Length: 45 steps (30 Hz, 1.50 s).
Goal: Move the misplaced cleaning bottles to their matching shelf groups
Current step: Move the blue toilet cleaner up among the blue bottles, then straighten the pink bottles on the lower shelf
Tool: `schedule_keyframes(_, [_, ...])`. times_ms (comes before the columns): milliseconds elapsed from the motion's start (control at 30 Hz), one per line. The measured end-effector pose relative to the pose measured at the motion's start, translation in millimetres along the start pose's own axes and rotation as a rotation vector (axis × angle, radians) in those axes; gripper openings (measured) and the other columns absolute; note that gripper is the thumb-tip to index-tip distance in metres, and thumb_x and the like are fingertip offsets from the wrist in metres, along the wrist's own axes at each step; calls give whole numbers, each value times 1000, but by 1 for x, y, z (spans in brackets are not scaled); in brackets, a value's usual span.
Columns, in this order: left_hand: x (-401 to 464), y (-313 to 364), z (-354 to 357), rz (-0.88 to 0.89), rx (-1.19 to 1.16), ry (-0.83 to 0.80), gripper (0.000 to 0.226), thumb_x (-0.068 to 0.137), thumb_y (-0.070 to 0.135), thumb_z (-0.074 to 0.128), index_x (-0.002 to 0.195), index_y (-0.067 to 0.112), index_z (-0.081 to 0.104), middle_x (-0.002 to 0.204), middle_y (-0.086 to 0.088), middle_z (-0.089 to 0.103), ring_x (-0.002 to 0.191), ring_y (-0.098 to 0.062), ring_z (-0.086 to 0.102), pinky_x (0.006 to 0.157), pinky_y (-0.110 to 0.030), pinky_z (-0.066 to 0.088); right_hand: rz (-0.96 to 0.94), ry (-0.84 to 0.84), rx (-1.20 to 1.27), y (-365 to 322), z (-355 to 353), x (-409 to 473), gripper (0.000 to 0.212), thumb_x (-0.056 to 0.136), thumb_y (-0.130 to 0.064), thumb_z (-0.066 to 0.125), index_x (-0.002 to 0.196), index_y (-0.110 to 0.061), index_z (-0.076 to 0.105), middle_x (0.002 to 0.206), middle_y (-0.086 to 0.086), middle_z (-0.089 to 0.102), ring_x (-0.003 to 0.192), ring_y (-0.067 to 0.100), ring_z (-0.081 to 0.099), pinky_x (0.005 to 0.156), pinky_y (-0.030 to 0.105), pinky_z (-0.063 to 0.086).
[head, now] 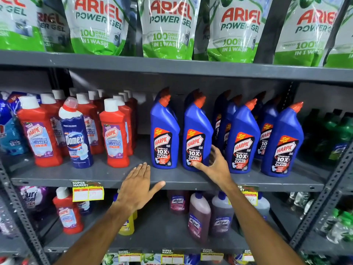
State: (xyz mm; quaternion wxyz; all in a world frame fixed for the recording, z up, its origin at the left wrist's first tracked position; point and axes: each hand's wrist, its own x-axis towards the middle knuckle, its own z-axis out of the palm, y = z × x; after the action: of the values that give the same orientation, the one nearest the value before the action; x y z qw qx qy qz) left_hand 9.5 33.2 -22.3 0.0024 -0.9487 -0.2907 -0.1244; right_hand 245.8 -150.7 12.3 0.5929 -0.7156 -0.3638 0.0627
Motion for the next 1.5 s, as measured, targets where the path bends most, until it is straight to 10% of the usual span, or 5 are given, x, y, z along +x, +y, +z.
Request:
schedule_keyframes(133, [-23, 5, 21, 67, 40, 241, 96, 100, 74, 23, 161, -1, 21, 169, -21, 21, 158, -31, 18, 129, -45, 12, -118, 209, -82, 5, 5, -40, 85, 78, -32, 94, 150, -19, 51, 139, -16, 61, 126, -3, 58, 103, 7, 44])
schedule_keyframes(400, [-88, 12, 101, 155, 1, 234, 88, 105, 56, 38, 161, -4, 7, 172, -23, 0, 160, -34, 2, 127, -50, 17, -343, 598, -274, 65, 34, -120, 31, 88, 0, 80, 117, -5, 69, 120, -4, 60, 113, 22, 61, 100, 39, 53])
schedule_keyframes(667, [-107, -2, 188, 161, -11, 31, 88, 101, 55, 39, 158, -9, 19, 170, -27, 12, 159, -38, 10, 129, -42, 5, 35, 381, -261, 148, 57, -164, 53, 95, -23, 69, 144, -6, 56, 145, 11, 60, 136, 29, 54, 118, 44, 42])
schedule_keyframes(900, [-104, 0, 265, 137, -47, -156, 90, 102, 62, 32, 158, -7, 20, 169, -26, 15, 157, -40, 16, 126, -51, 25, 284, 325, -208, 218, 85, -170, 74, 91, -19, 81, 154, -3, 45, 155, 18, 53, 143, 33, 52, 120, 35, 37])
schedule_keyframes(1500, [-85, -25, 360, 81, -41, -228, 94, 102, 70, 17, 161, -2, 13, 171, -20, 9, 160, -31, 8, 130, -44, 8, 371, 93, 98, 300, 116, -141, 68, 79, -23, 93, 135, -30, 53, 121, -6, 74, 104, 1, 74, 91, 29, 61])
